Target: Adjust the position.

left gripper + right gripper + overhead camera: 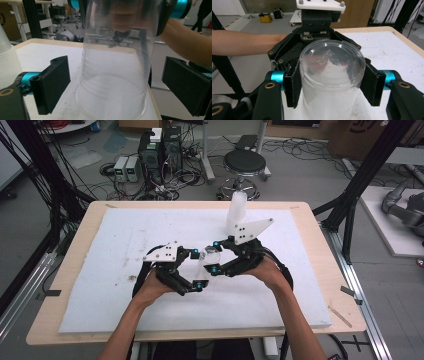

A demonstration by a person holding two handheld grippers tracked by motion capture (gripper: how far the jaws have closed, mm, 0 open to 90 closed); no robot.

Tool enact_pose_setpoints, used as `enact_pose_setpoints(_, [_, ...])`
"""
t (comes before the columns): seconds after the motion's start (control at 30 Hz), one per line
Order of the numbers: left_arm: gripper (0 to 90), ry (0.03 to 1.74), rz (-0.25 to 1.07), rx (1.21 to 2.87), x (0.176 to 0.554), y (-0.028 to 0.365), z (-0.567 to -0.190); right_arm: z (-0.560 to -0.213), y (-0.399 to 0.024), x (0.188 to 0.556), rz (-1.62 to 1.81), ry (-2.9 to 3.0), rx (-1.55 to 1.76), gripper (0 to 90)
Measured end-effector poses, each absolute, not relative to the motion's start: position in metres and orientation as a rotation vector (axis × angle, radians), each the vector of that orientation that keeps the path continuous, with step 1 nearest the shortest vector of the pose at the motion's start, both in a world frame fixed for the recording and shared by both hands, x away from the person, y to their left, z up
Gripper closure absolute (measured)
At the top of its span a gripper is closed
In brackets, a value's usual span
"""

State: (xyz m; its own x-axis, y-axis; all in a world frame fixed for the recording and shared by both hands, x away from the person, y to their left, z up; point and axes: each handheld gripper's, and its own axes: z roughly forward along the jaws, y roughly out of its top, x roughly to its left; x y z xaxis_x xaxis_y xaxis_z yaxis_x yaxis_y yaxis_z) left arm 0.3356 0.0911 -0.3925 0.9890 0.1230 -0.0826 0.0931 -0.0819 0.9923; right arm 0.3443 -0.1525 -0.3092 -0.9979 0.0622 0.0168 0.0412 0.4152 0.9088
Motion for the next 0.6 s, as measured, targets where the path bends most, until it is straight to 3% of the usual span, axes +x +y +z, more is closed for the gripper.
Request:
enact_pose_setpoints(0.2, [9.1, 0.17, 0.023, 1.654, 0.3371, 0.0857, -0.3958, -0.3092, -0.1546, 0.3424, 1.71, 2.615, 0.096, 41.3])
enact_pose_setpoints(0.6, [24.1, 0.118, 0.021, 1.654, 0.3356, 0.0822, -0.4007, -0.3132, -0.1601, 0.3396, 1.743, 2.587, 0.098, 41.3])
